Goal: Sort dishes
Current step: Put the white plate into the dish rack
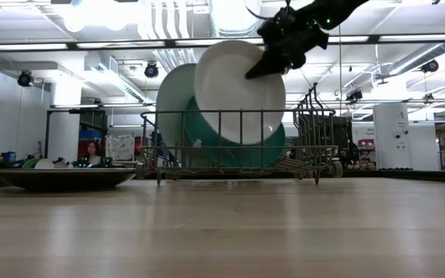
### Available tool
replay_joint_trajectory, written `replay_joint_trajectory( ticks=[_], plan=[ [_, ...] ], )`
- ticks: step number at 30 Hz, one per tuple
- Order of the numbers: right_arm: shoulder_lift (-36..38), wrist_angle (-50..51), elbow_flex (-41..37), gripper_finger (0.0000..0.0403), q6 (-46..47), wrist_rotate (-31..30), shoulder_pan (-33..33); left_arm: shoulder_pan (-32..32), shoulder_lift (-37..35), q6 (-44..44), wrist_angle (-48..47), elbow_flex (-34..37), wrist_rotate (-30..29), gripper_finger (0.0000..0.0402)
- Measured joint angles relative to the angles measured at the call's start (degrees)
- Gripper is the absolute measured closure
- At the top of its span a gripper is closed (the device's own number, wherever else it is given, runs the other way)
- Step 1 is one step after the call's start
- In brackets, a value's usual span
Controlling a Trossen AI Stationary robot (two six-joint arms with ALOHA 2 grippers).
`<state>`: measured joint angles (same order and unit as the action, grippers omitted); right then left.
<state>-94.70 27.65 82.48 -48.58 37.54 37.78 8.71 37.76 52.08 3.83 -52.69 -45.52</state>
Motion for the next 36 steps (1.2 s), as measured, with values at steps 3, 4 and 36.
replay_joint_trajectory(
  ticks=[3,4,36],
  plan=[
    [-1.1,0.9,0.1,0.0358,-0.6,-0.4,0.1,-0.2,0.0,-1.0,-1.7,0.0,0.0,0.0172],
    [-1.4,0.7,0.1,0.0358,-0.6,-0.6,0.1,-0.3,0.0,-1.3,-1.9,0.0,0.0,0.0172],
    [-3.9,1.6,0.1,0.0322,0.3,-4.9,0.0,-0.3,0.1,-5.2,-2.7,1.1,0.0,0.0172]
  ],
)
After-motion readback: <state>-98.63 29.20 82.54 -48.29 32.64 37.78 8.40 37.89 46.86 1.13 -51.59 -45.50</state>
